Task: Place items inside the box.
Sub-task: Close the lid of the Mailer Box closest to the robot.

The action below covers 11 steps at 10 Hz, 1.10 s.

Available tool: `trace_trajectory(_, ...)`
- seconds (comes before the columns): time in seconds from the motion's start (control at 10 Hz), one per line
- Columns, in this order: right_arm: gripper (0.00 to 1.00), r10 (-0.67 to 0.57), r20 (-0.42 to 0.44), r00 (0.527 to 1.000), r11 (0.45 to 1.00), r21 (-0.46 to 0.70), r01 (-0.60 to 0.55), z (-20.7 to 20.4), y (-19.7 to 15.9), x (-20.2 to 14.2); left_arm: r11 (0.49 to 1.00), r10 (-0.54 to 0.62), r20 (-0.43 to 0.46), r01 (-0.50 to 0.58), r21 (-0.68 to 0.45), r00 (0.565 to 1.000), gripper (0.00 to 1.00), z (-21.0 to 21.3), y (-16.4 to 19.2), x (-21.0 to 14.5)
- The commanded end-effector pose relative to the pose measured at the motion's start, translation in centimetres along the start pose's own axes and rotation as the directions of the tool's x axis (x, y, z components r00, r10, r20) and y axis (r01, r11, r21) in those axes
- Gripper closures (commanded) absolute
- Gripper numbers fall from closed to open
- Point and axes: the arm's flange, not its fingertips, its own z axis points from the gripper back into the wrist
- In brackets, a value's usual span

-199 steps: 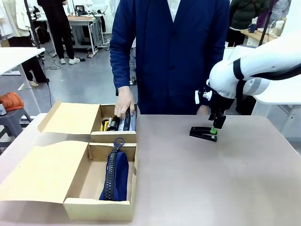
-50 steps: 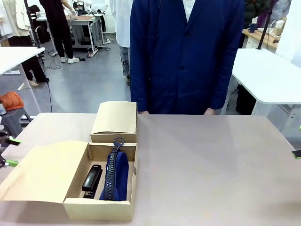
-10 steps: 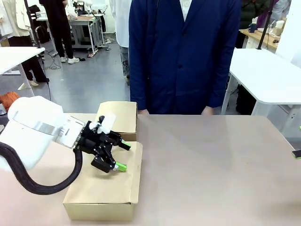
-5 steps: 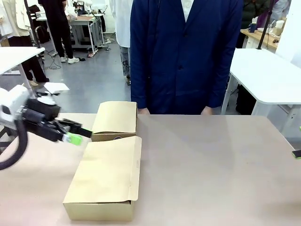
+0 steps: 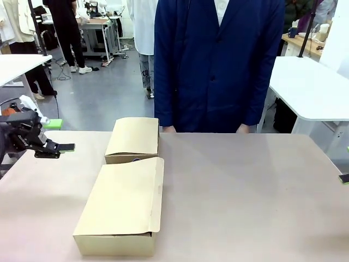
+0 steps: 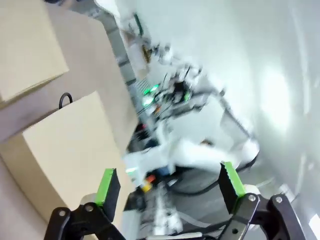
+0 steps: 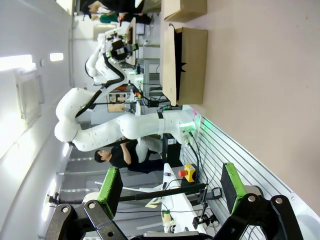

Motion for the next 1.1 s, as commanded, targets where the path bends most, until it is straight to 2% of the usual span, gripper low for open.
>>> trace_trajectory(0.0, 0.0, -0.007, 0.004, 1.0, 1.0, 0.01, 0.007, -0.2, 0.3, -0.3, 0.986, 0.157, 0.137, -0.146, -0.083, 0.978, 0.0, -0.8, 2.3, 2.3)
trace_trajectory(0.1, 0.0, -0.007, 0.004, 1.0, 1.0, 0.01, 0.007, -0.2, 0.3, -0.3, 1.0, 0.0, 0.0, 0.0, 0.0, 1.0, 0.0, 0.0, 0.0, 0.0)
trace_trajectory(1.0, 0.0, -0.007, 0.004, 1.0, 1.0, 0.01, 0.007, -0.2, 0.3, -0.3, 1.0, 0.0, 0.0, 0.0, 0.0, 1.0, 0.0, 0.0, 0.0, 0.0)
